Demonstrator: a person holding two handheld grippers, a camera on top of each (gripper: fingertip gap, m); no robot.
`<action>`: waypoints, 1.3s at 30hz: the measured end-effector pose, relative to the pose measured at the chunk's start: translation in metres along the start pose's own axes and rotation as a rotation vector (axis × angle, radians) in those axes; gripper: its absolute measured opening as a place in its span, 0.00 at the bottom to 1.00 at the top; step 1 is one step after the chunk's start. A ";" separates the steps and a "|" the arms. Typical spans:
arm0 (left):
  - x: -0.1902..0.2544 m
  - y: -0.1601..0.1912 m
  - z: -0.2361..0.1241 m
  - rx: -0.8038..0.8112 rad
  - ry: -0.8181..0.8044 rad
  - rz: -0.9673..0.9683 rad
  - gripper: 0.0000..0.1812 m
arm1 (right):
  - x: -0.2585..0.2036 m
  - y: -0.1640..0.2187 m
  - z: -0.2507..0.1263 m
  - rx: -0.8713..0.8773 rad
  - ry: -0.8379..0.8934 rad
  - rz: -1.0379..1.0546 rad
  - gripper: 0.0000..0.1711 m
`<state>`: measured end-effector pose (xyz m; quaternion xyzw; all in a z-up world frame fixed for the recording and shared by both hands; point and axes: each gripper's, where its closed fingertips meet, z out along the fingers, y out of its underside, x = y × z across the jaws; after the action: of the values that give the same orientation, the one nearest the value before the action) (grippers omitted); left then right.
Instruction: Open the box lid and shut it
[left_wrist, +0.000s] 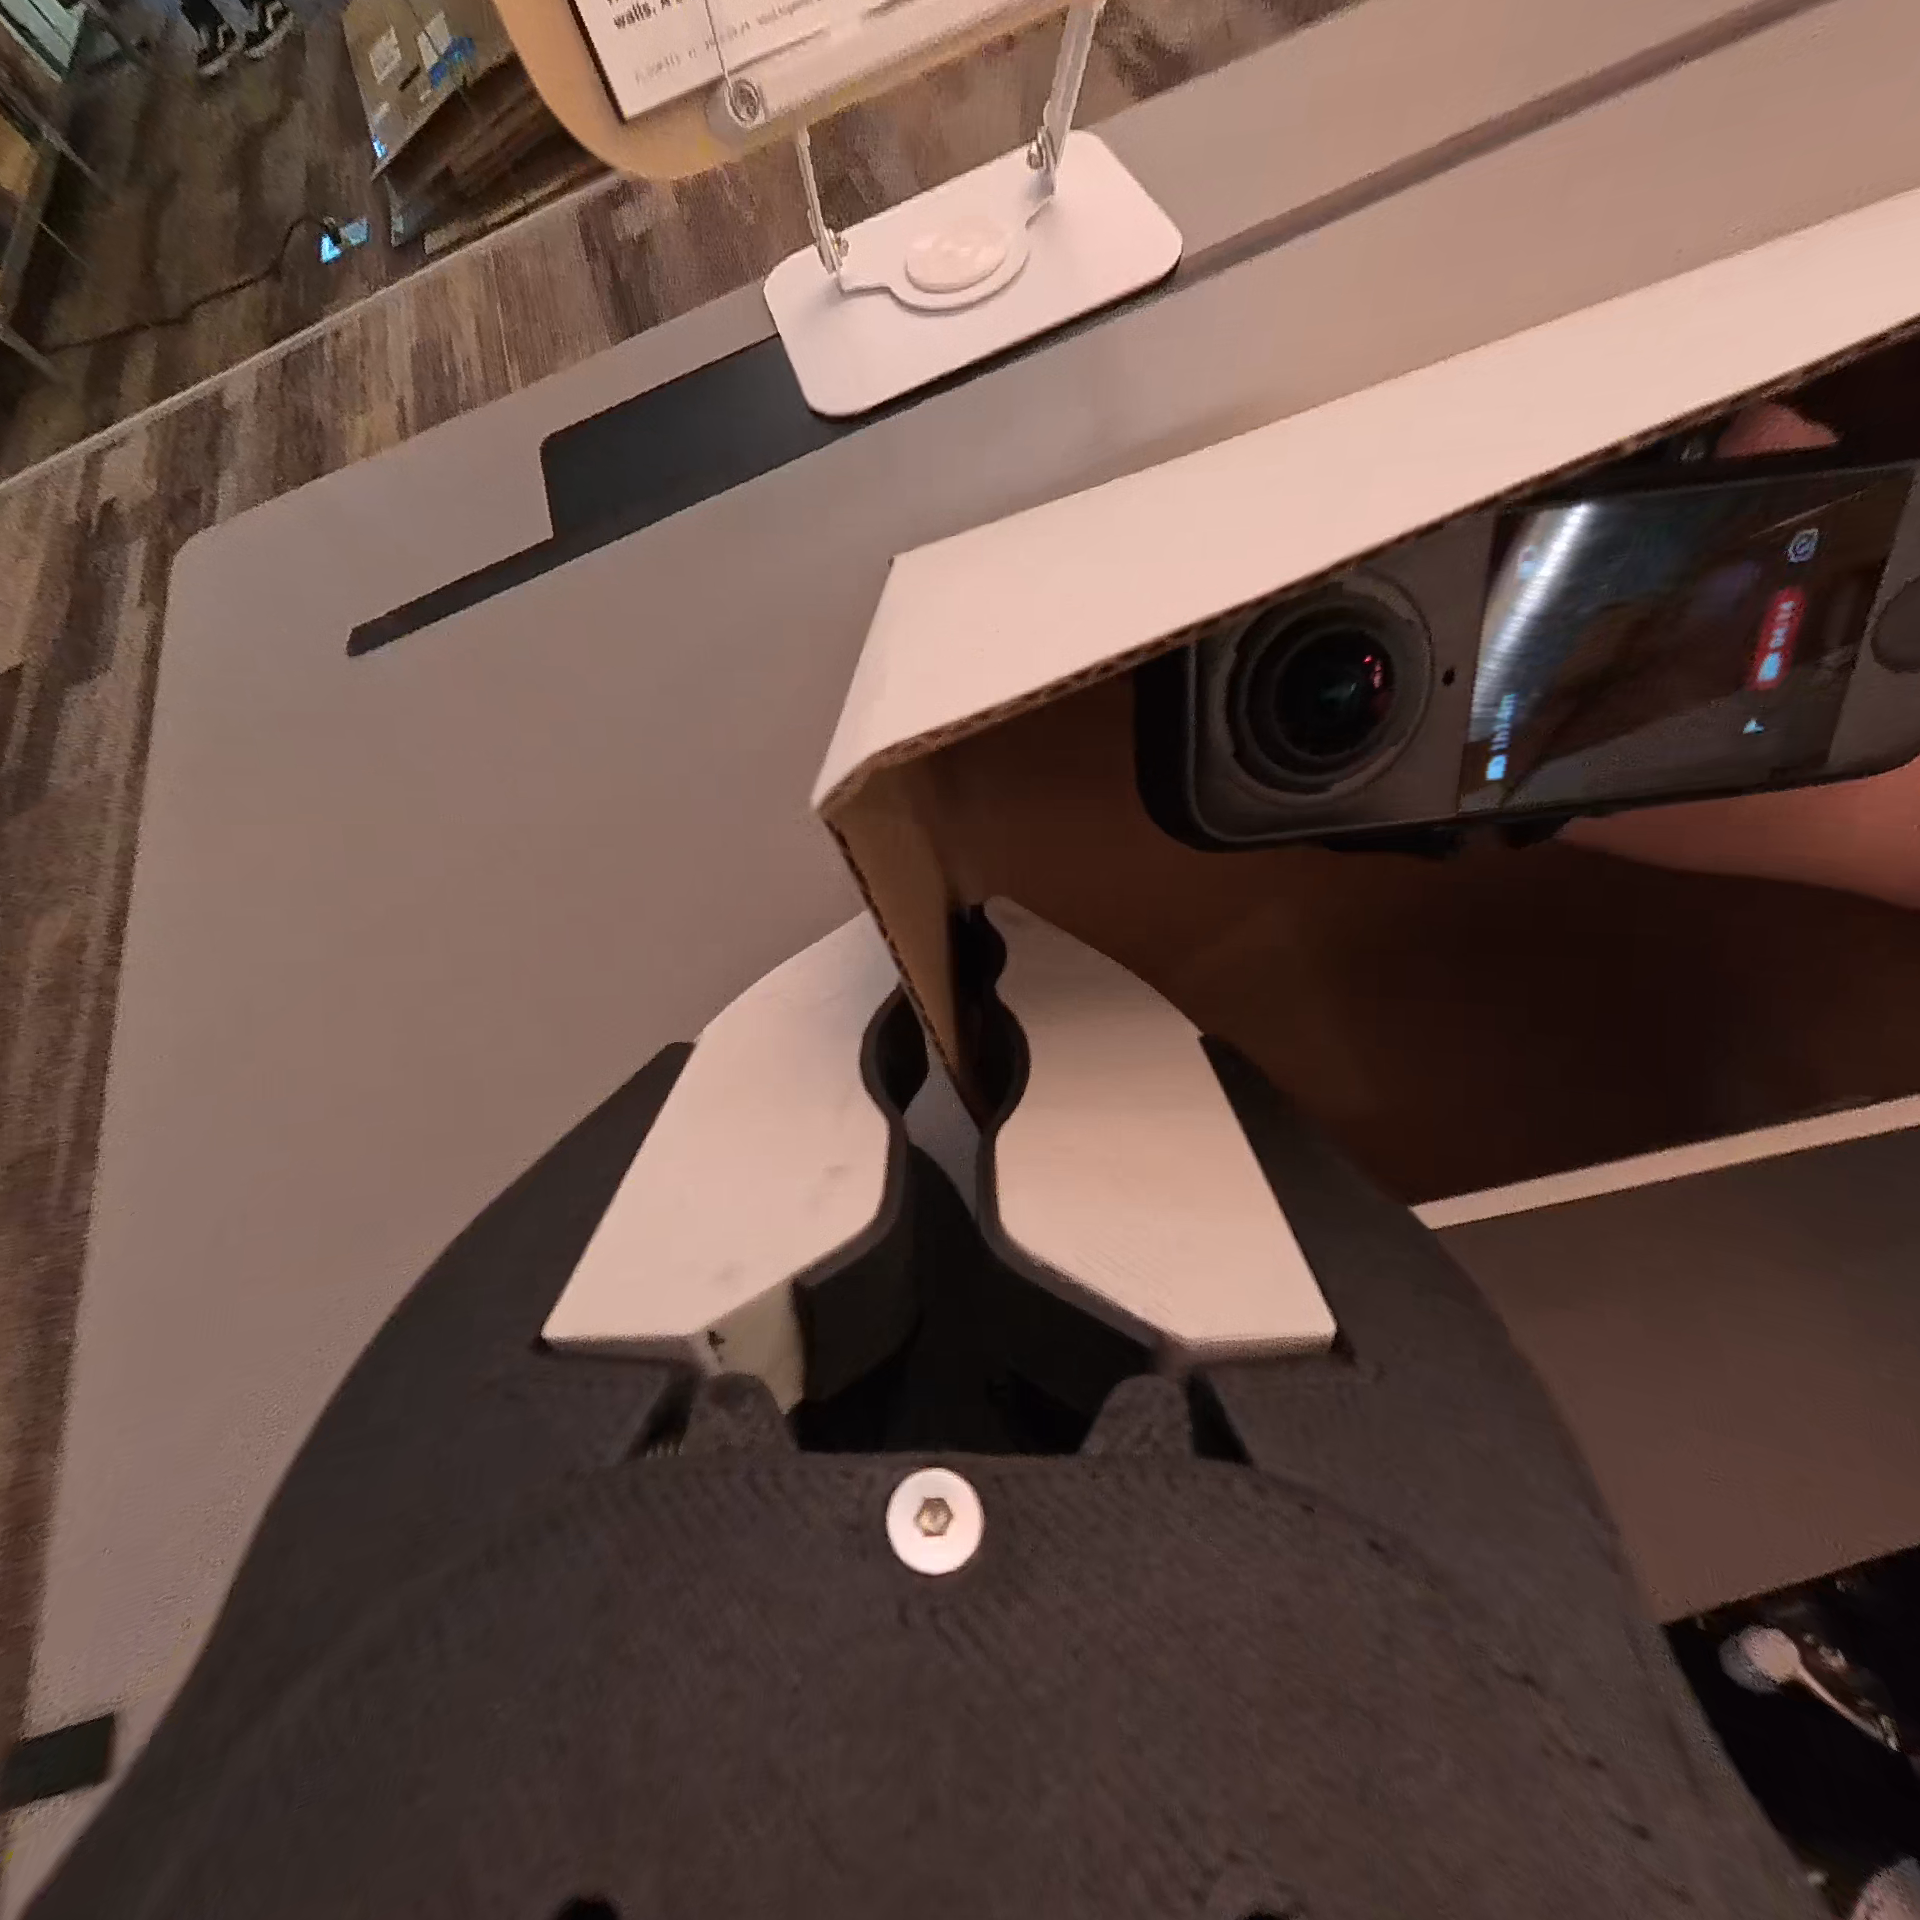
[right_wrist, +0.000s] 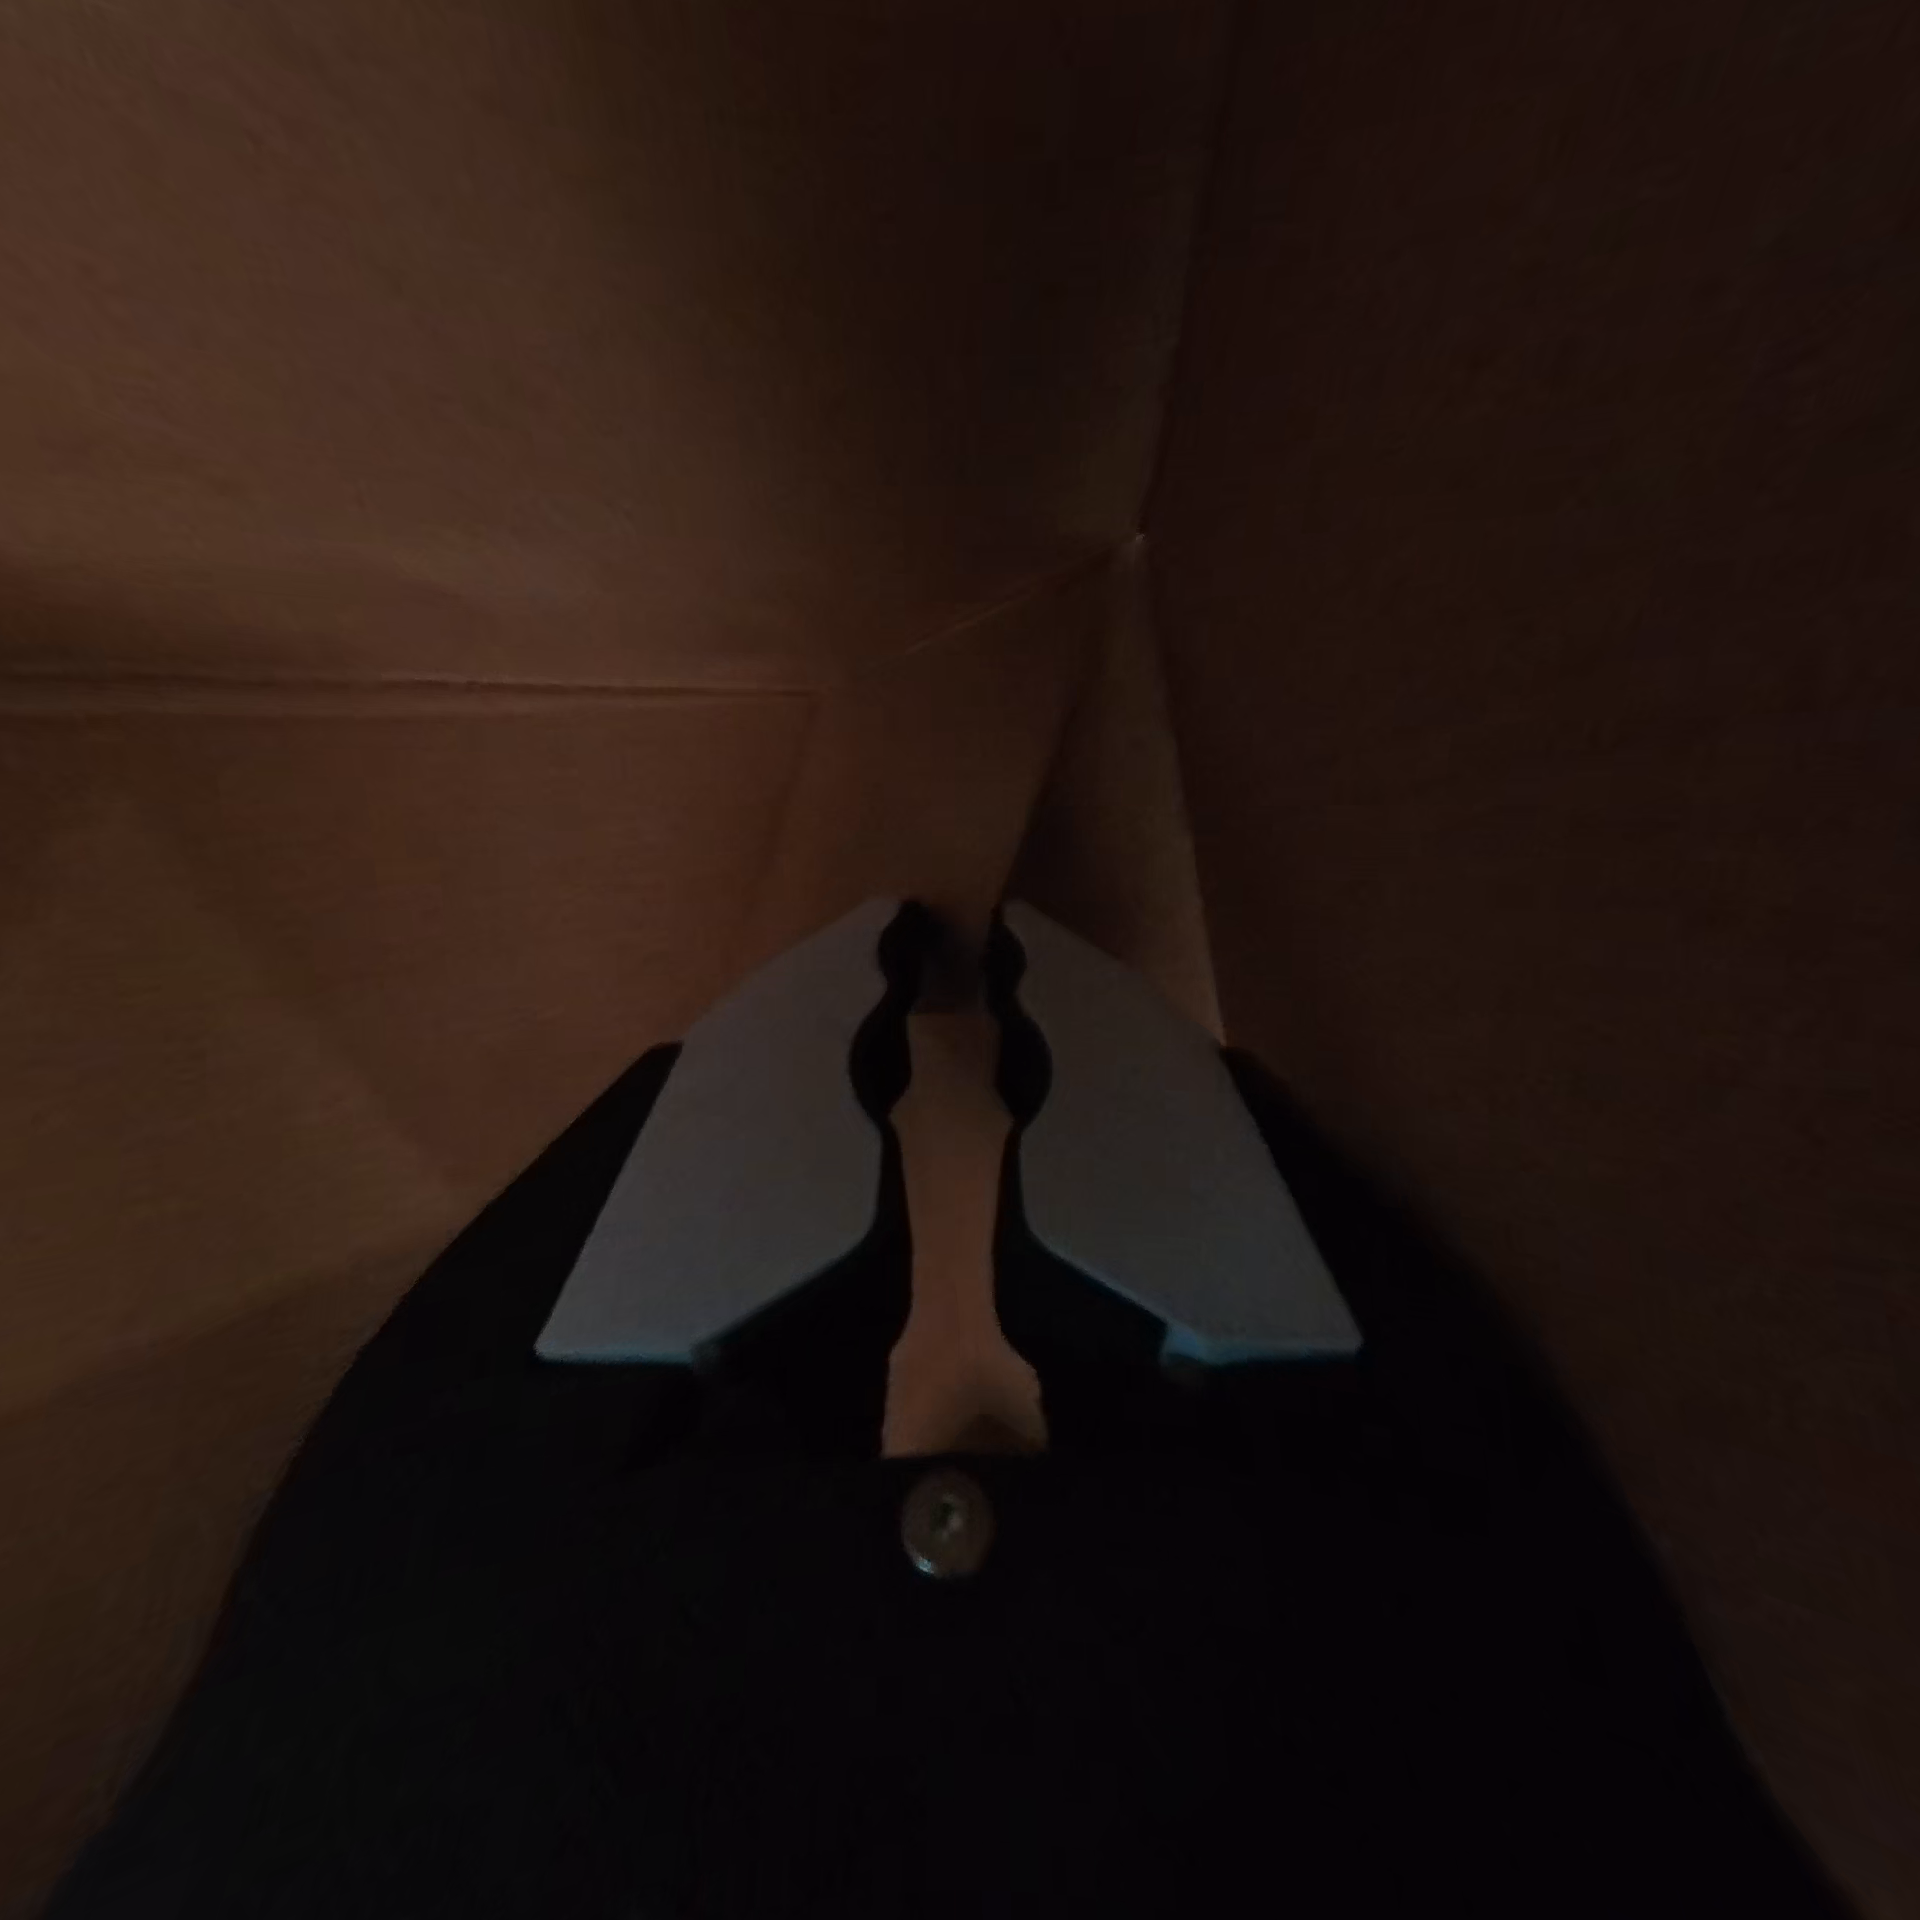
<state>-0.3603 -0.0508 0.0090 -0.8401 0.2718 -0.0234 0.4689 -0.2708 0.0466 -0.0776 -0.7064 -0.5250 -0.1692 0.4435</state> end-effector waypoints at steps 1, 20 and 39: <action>0.001 0.003 0.001 0.017 -0.008 -0.007 0.03 | 0.000 0.000 0.000 0.008 0.016 -0.018 0.08; 0.016 0.024 0.021 -0.030 0.027 -0.015 0.02 | -0.061 -0.028 -0.151 0.212 -0.019 -0.222 0.08; -0.016 0.021 -0.039 0.220 0.608 -0.188 0.40 | 0.091 0.209 -0.274 0.506 0.154 1.033 0.36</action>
<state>-0.3943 -0.0823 0.0178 -0.7604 0.3163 -0.3451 0.4501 0.0134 -0.1321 0.0431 -0.7288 -0.1024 0.1491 0.6604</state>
